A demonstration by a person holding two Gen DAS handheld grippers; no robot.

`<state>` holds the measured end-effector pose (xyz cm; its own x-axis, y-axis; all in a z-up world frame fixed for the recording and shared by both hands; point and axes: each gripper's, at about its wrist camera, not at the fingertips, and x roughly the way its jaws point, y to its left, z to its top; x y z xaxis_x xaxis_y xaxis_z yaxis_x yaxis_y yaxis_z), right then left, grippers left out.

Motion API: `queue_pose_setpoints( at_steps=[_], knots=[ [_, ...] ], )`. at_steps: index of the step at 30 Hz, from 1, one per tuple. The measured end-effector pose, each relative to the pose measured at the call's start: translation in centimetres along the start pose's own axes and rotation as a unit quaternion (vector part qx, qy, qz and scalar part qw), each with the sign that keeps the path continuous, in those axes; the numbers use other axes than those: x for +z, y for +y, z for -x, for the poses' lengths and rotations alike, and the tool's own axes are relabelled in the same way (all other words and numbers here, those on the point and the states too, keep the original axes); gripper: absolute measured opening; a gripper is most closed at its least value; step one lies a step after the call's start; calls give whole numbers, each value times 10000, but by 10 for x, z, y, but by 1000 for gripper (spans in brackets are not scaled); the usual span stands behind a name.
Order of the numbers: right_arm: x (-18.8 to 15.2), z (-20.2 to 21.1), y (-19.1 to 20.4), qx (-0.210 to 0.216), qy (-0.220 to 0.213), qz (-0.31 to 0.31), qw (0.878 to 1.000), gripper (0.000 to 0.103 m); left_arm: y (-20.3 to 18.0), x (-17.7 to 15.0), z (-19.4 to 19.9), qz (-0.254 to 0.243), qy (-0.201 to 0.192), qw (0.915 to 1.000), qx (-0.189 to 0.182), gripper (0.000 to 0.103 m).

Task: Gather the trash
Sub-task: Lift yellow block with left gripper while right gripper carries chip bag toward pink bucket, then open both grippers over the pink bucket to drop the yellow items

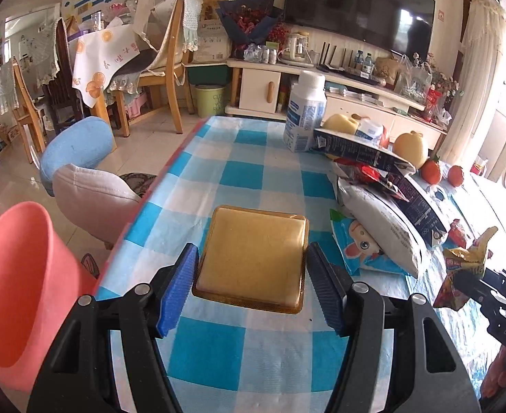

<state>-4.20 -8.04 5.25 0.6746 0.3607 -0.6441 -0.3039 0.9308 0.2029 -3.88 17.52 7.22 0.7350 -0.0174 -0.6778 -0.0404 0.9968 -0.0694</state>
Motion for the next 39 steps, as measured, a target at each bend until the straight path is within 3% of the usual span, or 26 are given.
queue_pose_setpoints(
  at_steps=[7,14,22,28,31,34,36,37,39],
  knots=[
    [13,5,45,477,-48,-63,9988,39,38,13,28,344,-337,9981,382,65],
    [42,-5,127,1259,-61,183,9919,39,99,21,56,811,-611,9892,1061,65],
    [78,-28,236,2076,56,735,9754,39,193,11,78,1750,-606,9670,1749,65],
    [90,-60,301,2580,328,891,9615,39,251,-4,85,2528,-566,9470,1901,66],
    [90,-79,324,2742,523,872,9563,40,265,-9,80,2765,-475,9421,1837,67],
    [85,-99,337,2836,757,807,9525,46,278,-15,76,2994,-330,9343,1907,79],
    [82,-108,339,2777,840,715,9543,60,280,-19,77,3149,-335,9265,2035,90],
    [81,-107,336,2744,809,640,9561,69,282,-21,78,3205,-374,9240,2052,92],
    [79,-102,328,2770,689,551,9568,74,284,-22,79,3264,-460,9219,2038,92]
  ],
)
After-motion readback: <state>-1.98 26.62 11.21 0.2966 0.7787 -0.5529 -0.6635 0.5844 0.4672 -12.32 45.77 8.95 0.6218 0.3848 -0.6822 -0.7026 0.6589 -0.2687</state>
